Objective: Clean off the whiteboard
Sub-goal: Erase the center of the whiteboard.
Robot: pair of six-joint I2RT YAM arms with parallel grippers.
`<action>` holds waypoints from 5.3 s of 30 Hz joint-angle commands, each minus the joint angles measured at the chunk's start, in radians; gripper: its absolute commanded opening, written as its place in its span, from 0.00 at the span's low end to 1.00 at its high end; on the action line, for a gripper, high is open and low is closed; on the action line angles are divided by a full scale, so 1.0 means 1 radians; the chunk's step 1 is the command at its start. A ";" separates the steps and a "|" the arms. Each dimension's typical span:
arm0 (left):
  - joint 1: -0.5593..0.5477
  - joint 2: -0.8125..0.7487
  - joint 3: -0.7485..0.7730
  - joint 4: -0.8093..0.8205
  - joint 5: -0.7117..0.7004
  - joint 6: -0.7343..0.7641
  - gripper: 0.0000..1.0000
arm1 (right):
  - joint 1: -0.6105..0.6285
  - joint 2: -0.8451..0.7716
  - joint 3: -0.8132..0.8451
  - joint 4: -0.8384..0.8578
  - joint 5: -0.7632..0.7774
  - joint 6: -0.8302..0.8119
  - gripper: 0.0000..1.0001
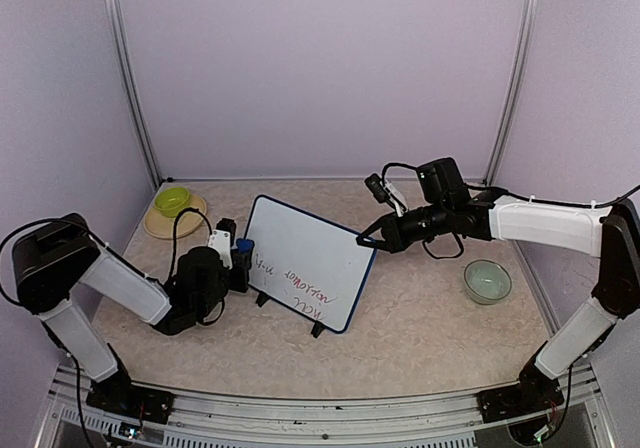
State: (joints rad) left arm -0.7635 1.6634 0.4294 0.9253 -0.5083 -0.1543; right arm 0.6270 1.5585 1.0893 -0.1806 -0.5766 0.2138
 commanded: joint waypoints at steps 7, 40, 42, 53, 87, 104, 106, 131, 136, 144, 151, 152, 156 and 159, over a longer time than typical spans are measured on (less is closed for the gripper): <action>0.047 -0.118 0.143 -0.341 0.115 0.029 0.14 | 0.004 0.004 -0.011 -0.072 0.006 -0.067 0.00; -0.024 -0.131 0.078 -0.527 0.074 -0.231 0.12 | 0.004 -0.031 -0.027 -0.063 0.003 -0.058 0.00; -0.001 -0.122 0.113 -0.525 0.088 -0.219 0.12 | 0.004 -0.033 -0.030 -0.063 0.003 -0.057 0.00; 0.052 -0.102 0.213 -0.518 0.158 -0.173 0.12 | 0.005 -0.043 -0.035 -0.065 0.007 -0.058 0.00; 0.047 -0.082 0.273 -0.480 0.210 -0.218 0.13 | 0.005 -0.014 -0.025 -0.064 0.001 -0.057 0.00; 0.056 -0.124 0.035 -0.467 0.263 -0.285 0.12 | 0.007 0.001 -0.017 -0.067 0.000 -0.060 0.00; 0.052 -0.145 0.017 -0.454 0.296 -0.274 0.12 | 0.007 0.007 -0.015 -0.066 -0.002 -0.059 0.00; 0.036 -0.084 0.212 -0.546 0.239 -0.146 0.12 | 0.019 0.020 -0.010 -0.052 0.001 -0.043 0.00; 0.017 -0.153 0.094 -0.573 0.225 -0.203 0.12 | 0.023 0.053 0.014 -0.033 -0.001 -0.032 0.00; -0.021 -0.167 0.040 -0.583 0.188 -0.254 0.12 | 0.028 0.095 0.064 -0.028 -0.006 -0.031 0.00; 0.020 -0.148 0.167 -0.585 0.183 -0.167 0.12 | 0.030 0.092 0.054 -0.038 -0.003 -0.042 0.00; 0.026 -0.146 0.190 -0.588 0.189 -0.154 0.12 | 0.030 0.088 0.052 -0.038 -0.002 -0.042 0.00; 0.037 -0.129 0.271 -0.598 0.207 -0.116 0.12 | 0.030 0.082 0.045 -0.037 -0.002 -0.043 0.00; 0.036 -0.122 0.302 -0.606 0.224 -0.110 0.12 | 0.030 0.081 0.043 -0.036 -0.003 -0.043 0.00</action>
State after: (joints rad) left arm -0.7330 1.5211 0.6819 0.3073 -0.3111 -0.3058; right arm 0.6338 1.6253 1.1511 -0.1669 -0.5835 0.2447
